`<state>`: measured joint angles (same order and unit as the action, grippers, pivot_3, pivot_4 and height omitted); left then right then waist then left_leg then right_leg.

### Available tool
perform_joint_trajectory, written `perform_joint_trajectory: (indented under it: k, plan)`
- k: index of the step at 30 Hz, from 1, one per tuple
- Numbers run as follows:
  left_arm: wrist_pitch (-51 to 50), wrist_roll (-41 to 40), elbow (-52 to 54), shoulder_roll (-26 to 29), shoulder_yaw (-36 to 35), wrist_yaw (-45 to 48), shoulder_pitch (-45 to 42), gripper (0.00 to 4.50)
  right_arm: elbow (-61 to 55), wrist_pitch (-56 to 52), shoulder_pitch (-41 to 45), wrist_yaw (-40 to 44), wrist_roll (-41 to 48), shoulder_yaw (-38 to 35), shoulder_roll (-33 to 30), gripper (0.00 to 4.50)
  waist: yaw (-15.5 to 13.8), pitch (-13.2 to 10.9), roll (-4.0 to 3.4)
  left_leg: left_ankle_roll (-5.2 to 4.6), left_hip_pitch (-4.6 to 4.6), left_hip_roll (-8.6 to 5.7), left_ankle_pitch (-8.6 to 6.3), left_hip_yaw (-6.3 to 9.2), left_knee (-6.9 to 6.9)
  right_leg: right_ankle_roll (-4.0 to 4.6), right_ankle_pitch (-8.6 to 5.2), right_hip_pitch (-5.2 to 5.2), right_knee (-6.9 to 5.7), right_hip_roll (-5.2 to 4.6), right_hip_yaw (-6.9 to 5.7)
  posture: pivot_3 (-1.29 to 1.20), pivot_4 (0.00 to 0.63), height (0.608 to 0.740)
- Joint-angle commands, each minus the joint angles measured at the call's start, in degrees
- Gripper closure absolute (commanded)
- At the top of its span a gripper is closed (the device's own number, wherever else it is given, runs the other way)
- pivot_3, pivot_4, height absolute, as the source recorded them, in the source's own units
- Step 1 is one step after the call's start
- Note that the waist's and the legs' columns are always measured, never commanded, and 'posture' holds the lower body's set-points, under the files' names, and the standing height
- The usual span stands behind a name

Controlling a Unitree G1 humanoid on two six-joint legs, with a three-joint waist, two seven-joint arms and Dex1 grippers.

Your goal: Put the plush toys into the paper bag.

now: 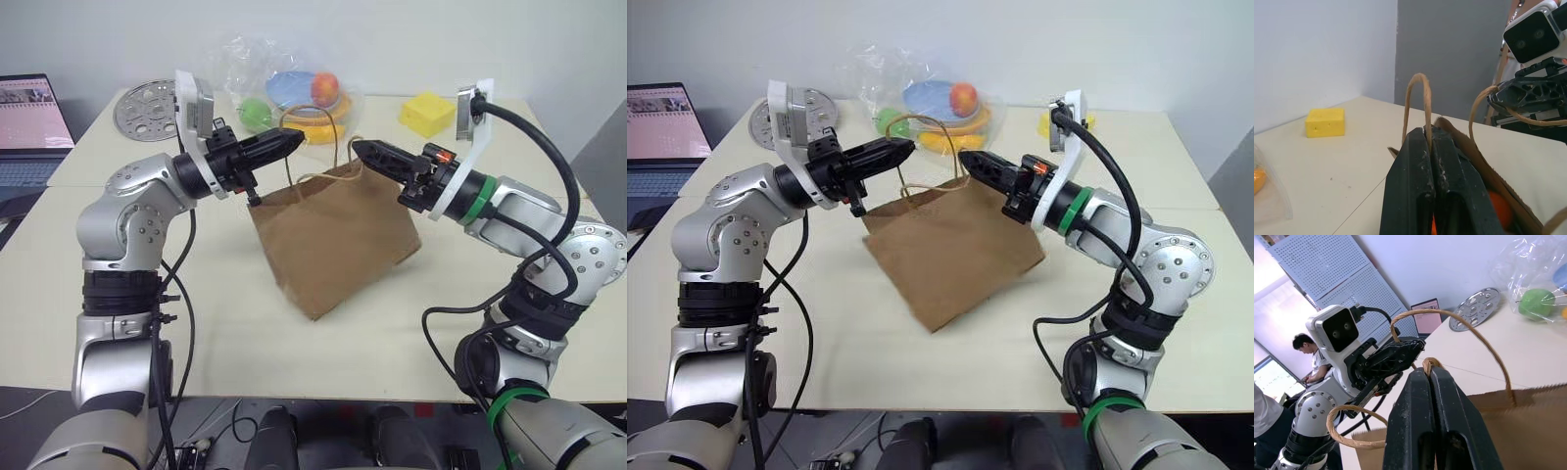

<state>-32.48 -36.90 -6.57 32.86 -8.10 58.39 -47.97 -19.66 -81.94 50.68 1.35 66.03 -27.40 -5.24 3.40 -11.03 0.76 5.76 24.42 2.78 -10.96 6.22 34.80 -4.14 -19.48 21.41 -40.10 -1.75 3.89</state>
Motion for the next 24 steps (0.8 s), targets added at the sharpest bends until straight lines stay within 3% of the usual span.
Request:
perform_joint_trajectory:
  k: [1, 8, 12, 24]
  plan:
    - [-2.1, -2.7, 4.2, 1.3, -1.2, 1.1, -0.4, 4.50, -0.8, 1.3, -0.3, -2.4, 5.5, 1.3, 0.3, 4.45, 0.1, 0.0, 0.00, 0.00, 0.00, 0.00, 0.00, 0.00, 0.00, 0.00, 0.00, 0.00, 0.00, 0.00, 0.00, 0.00, 0.150, 0.740]
    - [-5.9, -3.9, 7.8, 2.3, -0.2, 1.6, 2.5, 4.50, -1.0, 4.7, -4.4, -4.2, 5.1, 6.5, -2.2, 4.45, 0.1, 0.0, -0.01, 0.00, 0.01, 0.00, 0.00, 0.00, 0.00, 0.00, 0.00, 0.01, 0.00, 0.00, 0.01, 0.00, 0.150, 0.740]
    - [-11.0, -6.6, 9.8, 2.4, -0.7, 0.5, 5.1, 4.50, 0.7, 10.6, -6.5, -5.4, -0.6, 9.6, -1.8, 4.45, 0.1, 0.0, -0.01, 0.00, 0.00, 0.00, 0.00, -0.01, 0.01, 0.00, 0.00, 0.02, -0.02, 0.01, 0.01, 0.00, 0.150, 0.740]
    - [-7.8, -3.5, 9.7, -1.5, 0.0, -4.5, 7.2, 4.50, 3.3, 18.1, -9.3, -2.9, -8.7, 15.2, -2.8, 4.45, 0.0, 0.0, -0.01, 0.00, 0.01, 0.00, 0.00, -0.02, 0.01, 0.00, 0.00, 0.02, 0.00, 0.01, 0.02, 0.00, 0.150, 0.740]
